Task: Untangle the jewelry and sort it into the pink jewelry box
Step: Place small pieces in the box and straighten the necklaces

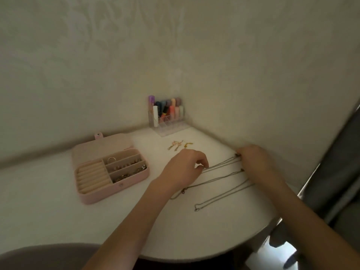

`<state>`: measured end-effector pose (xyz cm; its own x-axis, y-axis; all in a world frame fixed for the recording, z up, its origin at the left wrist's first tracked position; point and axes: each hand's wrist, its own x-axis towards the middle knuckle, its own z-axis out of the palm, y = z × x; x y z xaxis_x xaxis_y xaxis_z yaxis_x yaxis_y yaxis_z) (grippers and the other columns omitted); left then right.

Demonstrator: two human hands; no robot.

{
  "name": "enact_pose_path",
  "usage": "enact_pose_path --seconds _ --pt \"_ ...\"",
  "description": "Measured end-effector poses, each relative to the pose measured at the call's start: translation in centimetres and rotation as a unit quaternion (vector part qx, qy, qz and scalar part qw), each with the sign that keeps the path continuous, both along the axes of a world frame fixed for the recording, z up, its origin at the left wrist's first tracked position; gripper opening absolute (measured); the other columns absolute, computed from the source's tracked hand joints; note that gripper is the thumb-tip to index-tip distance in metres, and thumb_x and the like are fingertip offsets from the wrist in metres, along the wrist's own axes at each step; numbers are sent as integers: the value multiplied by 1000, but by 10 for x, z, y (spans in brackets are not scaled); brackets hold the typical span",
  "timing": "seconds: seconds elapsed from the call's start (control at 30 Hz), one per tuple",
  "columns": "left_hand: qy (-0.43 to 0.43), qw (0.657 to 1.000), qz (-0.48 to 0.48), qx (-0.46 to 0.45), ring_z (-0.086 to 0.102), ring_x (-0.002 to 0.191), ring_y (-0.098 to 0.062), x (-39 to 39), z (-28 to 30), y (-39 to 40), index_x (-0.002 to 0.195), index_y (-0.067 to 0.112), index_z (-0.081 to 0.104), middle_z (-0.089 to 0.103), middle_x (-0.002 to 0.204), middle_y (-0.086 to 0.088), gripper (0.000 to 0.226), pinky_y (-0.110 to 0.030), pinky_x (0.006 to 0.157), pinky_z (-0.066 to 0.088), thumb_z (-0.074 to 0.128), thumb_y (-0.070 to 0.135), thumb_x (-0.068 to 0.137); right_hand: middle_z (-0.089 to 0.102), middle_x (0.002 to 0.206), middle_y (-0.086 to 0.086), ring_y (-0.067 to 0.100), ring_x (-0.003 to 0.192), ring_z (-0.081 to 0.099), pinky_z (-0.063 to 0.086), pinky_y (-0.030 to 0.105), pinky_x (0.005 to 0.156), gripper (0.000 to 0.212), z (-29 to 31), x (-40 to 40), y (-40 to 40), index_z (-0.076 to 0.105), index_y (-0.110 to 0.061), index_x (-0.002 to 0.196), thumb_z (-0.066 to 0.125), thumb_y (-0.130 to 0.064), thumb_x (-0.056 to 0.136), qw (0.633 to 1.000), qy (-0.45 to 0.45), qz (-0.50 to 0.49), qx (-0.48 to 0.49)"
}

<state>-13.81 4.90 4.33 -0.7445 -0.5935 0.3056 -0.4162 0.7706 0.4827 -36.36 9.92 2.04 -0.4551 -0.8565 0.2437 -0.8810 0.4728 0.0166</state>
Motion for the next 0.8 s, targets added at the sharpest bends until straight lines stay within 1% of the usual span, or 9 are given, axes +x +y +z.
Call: enact_pose_path --seconds 0.13,0.27,0.37,0.47,0.53,0.6,0.67,0.73,0.8 --pt "-1 1000 -1 14 58 93 -7 -13 -8 -8 90 21 71 68 97 6 20 -31 86 49 55 9 87 61 113 12 27 101 62 50 33 86 29 2 1 -2 65 -13 113 51 -5 89 999 38 9 31" --pt "39 998 11 42 58 85 -2 -16 -17 -17 87 20 72 69 91 8 23 -17 80 44 55 4 85 61 113 14 27 103 61 48 32 89 24 1 -1 -9 65 -11 112 51 -8 92 1000 20 8 12" --pt "62 996 20 63 59 83 -1 -12 -24 -26 87 19 73 69 89 10 27 -12 79 44 54 0 84 64 108 15 28 104 59 47 31 85 20 0 0 -13 67 -8 107 54 -16 93 1000 8 6 -8" --pt "102 991 35 77 57 78 5 -7 -25 -30 85 17 73 65 82 15 26 -2 74 40 55 -3 85 66 96 15 30 92 60 45 32 75 16 0 1 -16 67 -7 93 54 -16 90 998 -27 28 -50" --pt "149 982 50 106 57 77 8 -7 -23 -29 84 15 72 64 80 16 25 -3 73 42 56 -4 84 64 83 10 24 78 57 40 28 63 11 2 3 -17 59 -11 78 58 -16 88 986 -115 48 -110" --pt "207 964 62 158 60 79 5 -9 -21 -28 83 16 70 67 82 11 23 -7 74 45 58 -4 84 62 75 4 15 68 56 39 20 57 14 9 9 -17 56 -11 75 63 -14 87 943 -266 77 -187" --pt "254 941 69 213 64 84 -1 -11 -21 -30 85 20 68 70 88 4 19 -12 78 47 62 2 85 69 78 2 4 67 64 45 11 62 11 20 21 -16 58 -6 81 63 -13 89 869 -427 120 -220" --pt "273 924 75 257 66 92 -9 -11 -21 -34 89 26 67 72 92 0 16 -23 88 49 64 11 86 73 84 6 8 73 70 54 20 69 11 31 34 -16 57 -3 87 60 -13 92 805 -531 160 -208" --pt "270 914 71 293 65 97 -13 -12 -20 -34 96 27 65 72 97 -1 15 -31 94 49 64 15 87 72 81 9 15 72 71 56 25 69 10 40 45 -19 56 -4 86 58 -10 93 767 -580 180 -204"
